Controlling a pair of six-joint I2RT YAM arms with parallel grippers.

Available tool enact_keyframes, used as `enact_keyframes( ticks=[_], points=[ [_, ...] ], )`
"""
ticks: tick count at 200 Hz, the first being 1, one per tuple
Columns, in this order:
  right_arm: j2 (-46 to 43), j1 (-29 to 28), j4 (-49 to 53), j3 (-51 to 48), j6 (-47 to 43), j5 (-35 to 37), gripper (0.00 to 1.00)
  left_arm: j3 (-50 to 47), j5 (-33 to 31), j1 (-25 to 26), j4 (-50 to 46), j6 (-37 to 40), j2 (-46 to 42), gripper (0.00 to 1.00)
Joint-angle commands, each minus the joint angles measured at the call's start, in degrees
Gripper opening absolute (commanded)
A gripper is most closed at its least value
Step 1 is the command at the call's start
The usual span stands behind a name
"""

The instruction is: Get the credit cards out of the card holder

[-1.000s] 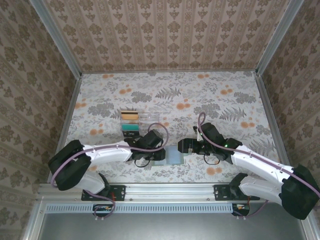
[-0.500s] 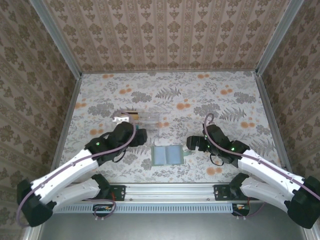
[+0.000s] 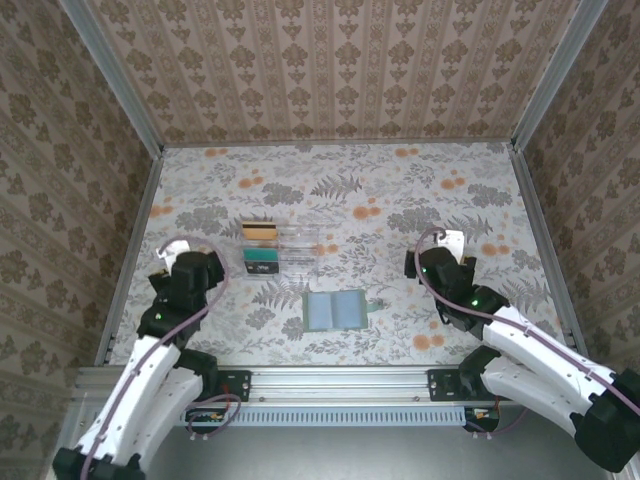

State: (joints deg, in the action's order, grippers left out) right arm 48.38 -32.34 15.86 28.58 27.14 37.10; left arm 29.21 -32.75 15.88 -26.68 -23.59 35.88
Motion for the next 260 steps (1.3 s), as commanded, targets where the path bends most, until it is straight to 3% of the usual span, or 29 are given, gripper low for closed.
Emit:
enact_keyframes(
  ticks=[1, 26, 53, 97, 106, 127, 178, 210, 220, 260],
  points=[
    [-0.2, 3.1, -6.9, -1.8, -1.5, 5.3, 1.00, -1.0, 6.2, -8.5, 9.0, 3.7, 5.9, 1.00],
    [1.5, 5.7, -13.0, -1.9, -8.6, 3.6, 1.00, -4.0, 12.0, -15.2, 22.2, 10.1, 11.8, 1.00],
    [6.0, 9.8, -19.9, -1.5, -16.7, 2.5, 1.00, -5.2, 14.2, -15.6, 31.3, 16.6, 18.9, 1.00],
    [19.0, 17.7, -35.0, -0.8, -21.8, -6.8, 1.00, -9.0, 18.3, -15.1, 55.6, 16.4, 33.4, 1.00],
    [21.7, 19.0, -38.3, -0.8, -22.0, -9.1, 1.00, -7.2, 19.0, -15.2, 55.1, 16.8, 35.6, 1.00],
    [27.2, 21.8, -46.9, -1.8, -24.3, -15.3, 1.00, -7.1, 22.4, -14.8, 64.9, 21.0, 40.1, 1.00],
    [32.4, 27.6, -55.3, -3.2, -27.1, -25.9, 1.00, -6.5, 28.5, -14.5, 77.1, 26.1, 52.4, 1.00],
    [39.8, 29.9, -68.9, -6.8, -27.1, -32.4, 1.00, -7.6, 31.1, -15.5, 77.9, 25.3, 51.7, 1.00],
    [38.7, 30.5, -65.0, -5.8, -26.2, -32.6, 1.00, -7.5, 31.5, -15.6, 77.8, 25.5, 51.7, 1.00],
    [39.3, 31.6, -64.6, -5.1, -25.4, -34.1, 1.00, -5.9, 31.1, -14.8, 75.1, 26.4, 52.0, 1.00]
  ],
)
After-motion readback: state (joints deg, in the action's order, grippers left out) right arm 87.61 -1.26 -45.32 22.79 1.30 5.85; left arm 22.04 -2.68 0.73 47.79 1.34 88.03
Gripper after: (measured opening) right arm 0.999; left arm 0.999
